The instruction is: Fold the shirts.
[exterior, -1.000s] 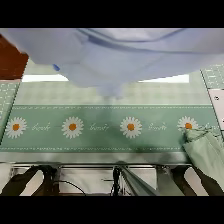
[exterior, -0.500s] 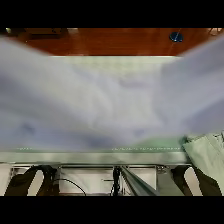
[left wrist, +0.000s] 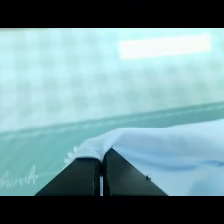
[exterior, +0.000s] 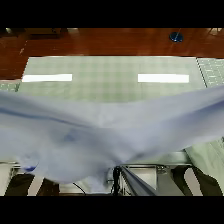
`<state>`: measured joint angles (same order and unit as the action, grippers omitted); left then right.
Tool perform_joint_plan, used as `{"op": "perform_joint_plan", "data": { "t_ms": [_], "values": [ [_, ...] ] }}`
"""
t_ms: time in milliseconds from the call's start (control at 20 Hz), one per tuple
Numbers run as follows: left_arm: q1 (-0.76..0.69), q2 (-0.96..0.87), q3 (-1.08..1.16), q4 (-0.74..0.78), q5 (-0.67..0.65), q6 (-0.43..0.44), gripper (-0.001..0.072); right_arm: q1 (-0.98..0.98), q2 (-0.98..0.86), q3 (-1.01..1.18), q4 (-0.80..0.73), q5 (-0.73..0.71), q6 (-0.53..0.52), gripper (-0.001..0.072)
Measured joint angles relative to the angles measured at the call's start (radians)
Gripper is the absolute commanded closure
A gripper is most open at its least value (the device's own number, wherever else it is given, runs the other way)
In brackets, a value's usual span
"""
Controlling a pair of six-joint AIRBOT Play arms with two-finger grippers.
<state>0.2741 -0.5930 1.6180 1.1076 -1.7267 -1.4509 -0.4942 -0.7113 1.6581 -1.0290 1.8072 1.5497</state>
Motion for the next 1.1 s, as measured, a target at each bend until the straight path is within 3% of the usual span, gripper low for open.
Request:
{"op": "perform_joint_plan", "data": {
  "t_ms": [150,400,650,850,1100],
  "values": [
    [-0.005,-0.028,-0.286,0.006,0.186,0.033,0.0679,0.008,-0.063,-0.238,0.006,-0.098,-0.022,0.069],
    [-0.088,-0.243,-0.548,-0.076,0.587,0.114,0.0678,0.027,-0.348,-0.356,0.152,-0.356,-0.092,0.069],
    [-0.209,-0.539,-0.554,-0.117,0.942,0.154,0.0678,0.119,-0.644,-0.361,0.237,-0.672,-0.2,0.069],
    [-0.27,-0.726,-0.518,-0.129,1.154,0.161,0.0677,0.193,-0.796,-0.362,0.261,-0.964,-0.274,0.0689],
    [-0.31,-0.872,-0.504,-0.137,1.249,0.164,0.0676,0.235,-0.915,-0.361,0.246,-1.18,-0.312,0.0688]
  ]
}}
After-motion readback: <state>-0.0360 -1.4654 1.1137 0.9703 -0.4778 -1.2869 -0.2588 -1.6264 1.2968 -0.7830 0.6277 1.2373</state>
